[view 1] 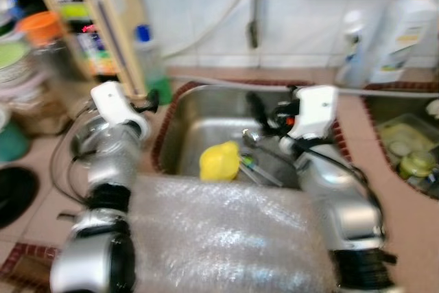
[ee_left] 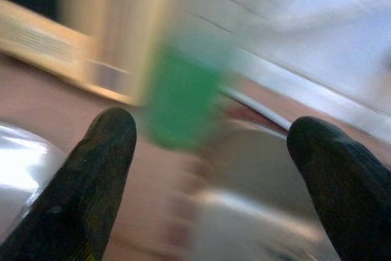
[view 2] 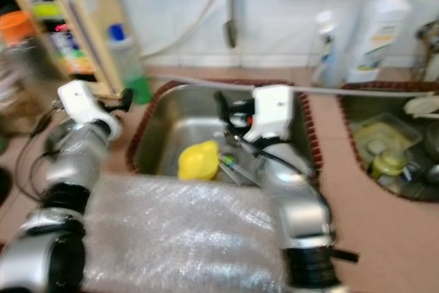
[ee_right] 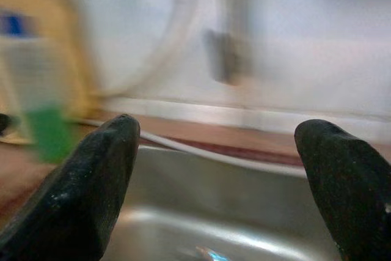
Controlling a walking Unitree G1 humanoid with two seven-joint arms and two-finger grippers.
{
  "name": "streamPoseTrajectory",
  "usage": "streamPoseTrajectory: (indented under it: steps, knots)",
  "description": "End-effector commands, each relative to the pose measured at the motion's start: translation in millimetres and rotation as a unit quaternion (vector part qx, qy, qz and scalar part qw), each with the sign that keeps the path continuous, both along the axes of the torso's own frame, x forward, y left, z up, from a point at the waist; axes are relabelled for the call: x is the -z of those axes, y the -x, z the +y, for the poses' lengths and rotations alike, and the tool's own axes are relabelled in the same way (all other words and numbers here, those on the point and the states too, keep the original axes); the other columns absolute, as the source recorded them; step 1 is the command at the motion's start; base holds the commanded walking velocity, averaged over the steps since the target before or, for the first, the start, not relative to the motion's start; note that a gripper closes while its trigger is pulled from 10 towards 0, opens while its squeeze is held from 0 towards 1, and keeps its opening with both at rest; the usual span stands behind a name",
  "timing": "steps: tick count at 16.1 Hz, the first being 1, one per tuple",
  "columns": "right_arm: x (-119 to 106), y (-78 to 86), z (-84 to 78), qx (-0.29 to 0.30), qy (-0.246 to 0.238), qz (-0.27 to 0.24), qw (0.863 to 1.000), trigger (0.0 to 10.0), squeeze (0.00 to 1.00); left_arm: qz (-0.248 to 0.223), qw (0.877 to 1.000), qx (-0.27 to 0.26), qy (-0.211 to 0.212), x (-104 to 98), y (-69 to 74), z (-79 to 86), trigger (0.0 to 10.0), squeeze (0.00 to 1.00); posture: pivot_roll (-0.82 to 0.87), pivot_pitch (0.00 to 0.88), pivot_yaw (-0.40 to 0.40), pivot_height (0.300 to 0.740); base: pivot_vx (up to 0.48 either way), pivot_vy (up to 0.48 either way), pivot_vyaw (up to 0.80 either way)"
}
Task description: Kitchen organization
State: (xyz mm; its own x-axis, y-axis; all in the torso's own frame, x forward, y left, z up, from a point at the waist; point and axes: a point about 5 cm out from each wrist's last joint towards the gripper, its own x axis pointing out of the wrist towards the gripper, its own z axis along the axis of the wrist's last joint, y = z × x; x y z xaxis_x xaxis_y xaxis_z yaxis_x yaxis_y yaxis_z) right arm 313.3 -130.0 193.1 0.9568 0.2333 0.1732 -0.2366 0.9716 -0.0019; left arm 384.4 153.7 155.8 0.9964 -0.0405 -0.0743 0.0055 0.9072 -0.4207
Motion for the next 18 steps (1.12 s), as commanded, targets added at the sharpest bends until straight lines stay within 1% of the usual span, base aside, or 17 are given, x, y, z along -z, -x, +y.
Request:
streamPoseTrajectory:
  steps: [1, 4, 6, 7, 8, 9, 10, 12, 13, 14, 15, 16, 17, 18]
  knots:
    - [-3.7, 0.0, 12.0, -0.020, -0.007, -0.007, 1.000, 10.0, 0.00, -0.004, 1.000, -0.020, -0.014, -1.3, 4.1, 16.0, 10.0, 0.00, 0.01, 0.000, 0.106, 0.740, 0.000, 0.000, 0.00]
    - [-1.2, -0.7, 11.2, -0.016, -0.008, -0.002, 1.000, 10.0, 0.00, 0.003, 1.000, -0.026, -0.013, 3.2, 12.3, 17.7, 10.0, 0.00, 0.02, 0.000, 0.116, 0.740, 0.000, 0.000, 0.00]
    - [0.4, -0.8, 9.7, -0.011, -0.011, -0.002, 1.000, 10.0, 0.00, 0.021, 0.999, -0.039, -0.014, 8.1, 19.5, 23.2, 10.0, 0.00, 0.02, 0.000, 0.152, 0.740, 0.000, 0.000, 0.00]
    - [0.8, -0.6, 8.0, -0.004, -0.012, -0.004, 1.000, 10.0, 0.00, 0.031, 0.999, -0.031, -0.025, 12.9, 24.4, 23.0, 10.0, 0.00, 0.02, 0.000, 0.163, 0.740, 0.000, 0.000, 0.00]
    - [0.9, -0.5, 6.9, -0.001, -0.014, -0.004, 1.000, 10.0, 0.00, 0.034, 0.999, -0.025, -0.031, 14.5, 26.1, 21.9, 10.0, 0.00, 0.01, 0.000, 0.163, 0.740, 0.000, 0.000, 0.00]
    - [2.2, 0.5, 6.5, 0.004, -0.016, -0.002, 1.000, 10.0, 0.00, 0.041, 0.998, -0.029, -0.035, 17.7, 26.4, 22.3, 10.0, 0.00, 0.01, 0.000, 0.159, 0.740, 0.000, 0.000, 0.00]
    - [8.0, 3.1, 4.6, 0.011, -0.015, 0.006, 1.000, 10.0, 0.00, 0.042, 0.998, -0.031, -0.036, 19.8, 25.4, 17.7, 10.0, 0.00, 0.00, 0.000, 0.143, 0.740, 0.000, 0.000, 0.00]
    - [8.0, 3.8, 4.4, 0.016, -0.013, 0.009, 1.000, 10.0, 0.00, 0.045, 0.998, -0.039, -0.024, 20.0, 24.8, 14.1, 10.0, 0.00, 0.00, 0.000, 0.126, 0.740, 0.000, 0.000, 0.00]
    - [8.5, 3.5, 2.8, 0.020, -0.006, 0.009, 1.000, 10.0, 0.00, 0.050, 0.998, -0.029, -0.027, 21.2, 24.0, 9.5, 10.0, 0.00, 0.00, 0.000, 0.104, 0.740, 0.000, 0.000, 0.00]
    - [8.9, 2.3, 0.8, 0.026, 0.003, 0.009, 1.000, 10.0, 0.00, 0.057, 0.998, -0.020, -0.028, 22.4, 21.9, 5.4, 10.0, 0.00, 0.02, 0.000, 0.066, 0.740, 0.000, 0.000, 0.00]
    - [9.7, 0.1, -3.1, 0.038, 0.001, 0.015, 0.999, 10.0, 0.00, 0.056, 0.998, 0.000, -0.037, 21.8, 17.8, -1.0, 10.0, 0.00, 0.01, 0.000, 0.037, 0.740, 0.000, 0.000, 0.00]
    - [7.3, -2.7, -3.3, 0.040, 0.005, 0.017, 0.999, 10.0, 0.00, 0.045, 0.998, 0.012, -0.045, 16.1, 12.2, -4.8, 10.0, 0.00, -0.04, 0.000, 0.057, 0.740, 0.000, 0.000, 0.00]
    - [6.7, -2.6, -3.3, 0.034, 0.019, 0.014, 0.999, 10.0, 0.00, 0.049, 0.998, 0.010, -0.039, 17.0, 11.0, -6.6, 10.0, 0.00, -0.07, 0.000, 0.081, 0.740, 0.000, 0.000, 0.00]
    - [5.8, -2.8, -7.7, 0.042, 0.028, 0.009, 0.999, 10.0, 0.00, 0.066, 0.997, 0.008, -0.027, 24.1, 10.9, -9.9, 10.0, 0.00, -0.09, 0.000, 0.104, 0.740, 0.000, 0.000, 0.00]
